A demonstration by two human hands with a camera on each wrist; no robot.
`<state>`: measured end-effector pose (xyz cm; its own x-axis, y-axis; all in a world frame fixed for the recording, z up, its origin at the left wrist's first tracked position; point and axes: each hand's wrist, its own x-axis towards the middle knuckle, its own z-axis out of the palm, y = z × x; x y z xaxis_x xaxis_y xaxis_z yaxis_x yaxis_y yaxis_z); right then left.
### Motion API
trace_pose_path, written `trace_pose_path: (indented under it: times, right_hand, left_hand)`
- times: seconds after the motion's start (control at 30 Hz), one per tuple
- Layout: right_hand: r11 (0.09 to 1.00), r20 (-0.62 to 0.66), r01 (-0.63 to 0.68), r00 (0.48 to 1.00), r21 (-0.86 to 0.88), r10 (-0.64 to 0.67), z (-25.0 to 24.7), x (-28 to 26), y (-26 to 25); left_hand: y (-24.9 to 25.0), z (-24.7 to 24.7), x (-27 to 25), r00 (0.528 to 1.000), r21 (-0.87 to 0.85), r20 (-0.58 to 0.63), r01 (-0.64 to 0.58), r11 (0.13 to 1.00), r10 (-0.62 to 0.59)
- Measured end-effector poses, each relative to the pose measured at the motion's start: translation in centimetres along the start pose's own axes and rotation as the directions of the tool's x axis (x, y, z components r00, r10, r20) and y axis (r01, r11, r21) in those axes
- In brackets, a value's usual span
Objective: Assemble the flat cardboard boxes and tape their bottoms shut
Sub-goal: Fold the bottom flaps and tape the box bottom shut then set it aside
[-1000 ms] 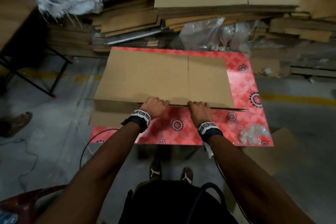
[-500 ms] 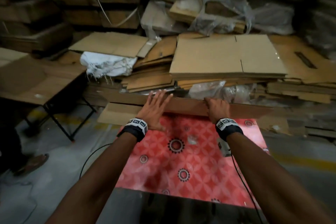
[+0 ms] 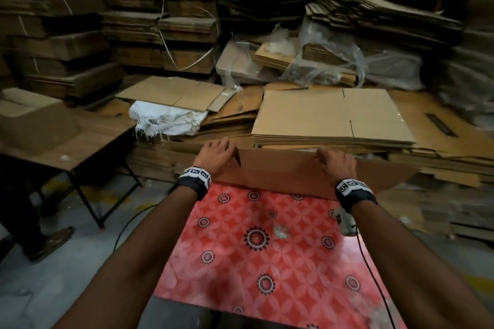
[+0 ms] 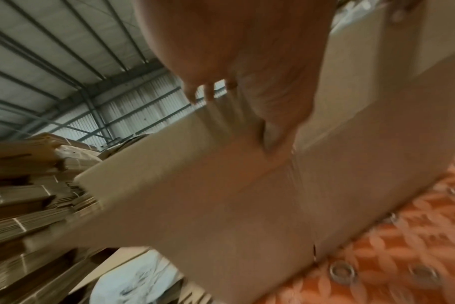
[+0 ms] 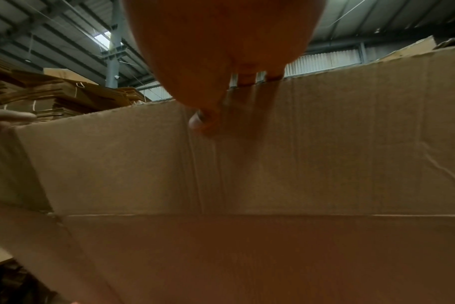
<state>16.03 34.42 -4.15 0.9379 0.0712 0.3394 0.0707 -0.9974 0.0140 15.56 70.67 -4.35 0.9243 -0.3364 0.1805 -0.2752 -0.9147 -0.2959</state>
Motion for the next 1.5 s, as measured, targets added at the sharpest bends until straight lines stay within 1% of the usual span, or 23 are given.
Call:
trace_pose_path:
  times: [0.03, 0.1, 0.27, 0.37, 0.47, 0.57, 0.63, 0.7, 0.77, 0.83, 0.9, 1.03, 1.17, 1.27, 1.33, 1.5]
  right_hand:
    - [1.000, -0.003, 0.000, 1.000, -0.007, 0.000, -0.1, -0.2, 0.1]
    - [1.000, -0.006, -0.002, 1.000, -0.029, 0.002, -0.3, -0.7, 0.4]
    - [0.997, -0.032, -0.073, 0.997, -0.017, 0.072, -1.2, -1.5, 1.2]
    - [0.993, -0.042, -0.116, 0.993, -0.035, 0.114, -0.7, -1.5, 2.6]
    - [0.994, 0.012, -0.113, 0.994, 0.000, 0.113, -1.5, -1.7, 3.6]
    - [0.999, 0.046, -0.044, 0.998, 0.024, 0.043, -2.9, -2.0, 5.0]
    - [0.999, 0.101, -0.022, 0.995, 0.028, 0.019, -4.0, -2.0, 5.8]
    - [0.999, 0.174, -0.042, 0.984, 0.008, 0.040, -4.7, -1.8, 6.4]
    - [0.994, 0.187, -0.094, 0.977, -0.051, 0.102, -5.3, -1.5, 6.9]
    - [0.981, 0.144, -0.147, 0.976, -0.125, 0.165, -5.9, -1.1, 7.4]
    - [0.975, 0.087, -0.177, 0.978, -0.136, 0.190, -6.9, -0.5, 8.2]
    - [0.982, -0.042, -0.173, 0.984, -0.079, 0.170, -9.8, 1.1, 9.2]
    - [0.984, -0.140, -0.164, 0.978, -0.074, 0.152, -13.4, 3.3, 10.7]
    - [0.980, -0.210, -0.173, 0.966, -0.094, 0.150, -15.5, 5.0, 12.0]
    - [0.977, -0.244, -0.181, 0.958, -0.109, 0.150, -16.4, 6.2, 12.8]
    - [0.968, -0.322, -0.199, 0.936, -0.152, 0.142, -17.2, 9.1, 14.4]
  left_hand:
    - [0.2, -0.4, 0.4, 1.000, -0.039, -0.005, 0.001, 0.999, -0.001]
    - [0.7, -0.9, 1.3, 1.000, -0.060, -0.008, -0.021, 0.998, 0.021]
    - [2.3, -2.1, 3.3, 0.994, 0.050, 0.049, -0.101, 0.994, 0.099]
    - [3.2, -2.8, 3.8, 0.991, 0.083, 0.032, -0.131, 0.988, 0.129]
    - [4.3, -3.2, 4.0, 0.994, 0.097, -0.020, -0.103, 0.990, 0.105]
    - [5.3, -3.7, 4.2, 0.998, 0.050, -0.039, -0.052, 0.997, 0.054]
    - [5.9, -3.9, 4.5, 0.998, 0.035, -0.047, -0.045, 0.998, 0.047]
    - [6.4, -4.4, 4.8, 0.998, 0.028, -0.060, -0.029, 0.999, 0.031]
    - [7.0, -5.2, 5.1, 0.997, 0.011, -0.078, -0.022, 1.000, 0.023]
    - [7.4, -6.4, 5.7, 0.994, -0.019, -0.109, -0.021, 1.000, 0.019]
    - [7.6, -7.9, 6.6, 0.987, -0.051, -0.162, -0.031, 0.998, 0.022]
    - [7.2, -11.2, 8.4, 0.964, -0.086, -0.267, -0.030, 0.996, 0.006]
    - [6.7, -14.7, 11.1, 0.929, -0.110, -0.370, -0.030, 0.994, -0.013]
    - [6.6, -16.9, 13.3, 0.915, -0.147, -0.401, -0.014, 0.989, -0.046]
    - [6.6, -18.1, 14.6, 0.905, -0.141, -0.422, -0.004, 0.990, -0.057]
    - [6.9, -19.7, 17.7, 0.875, -0.130, -0.484, -0.055, 0.990, -0.015]
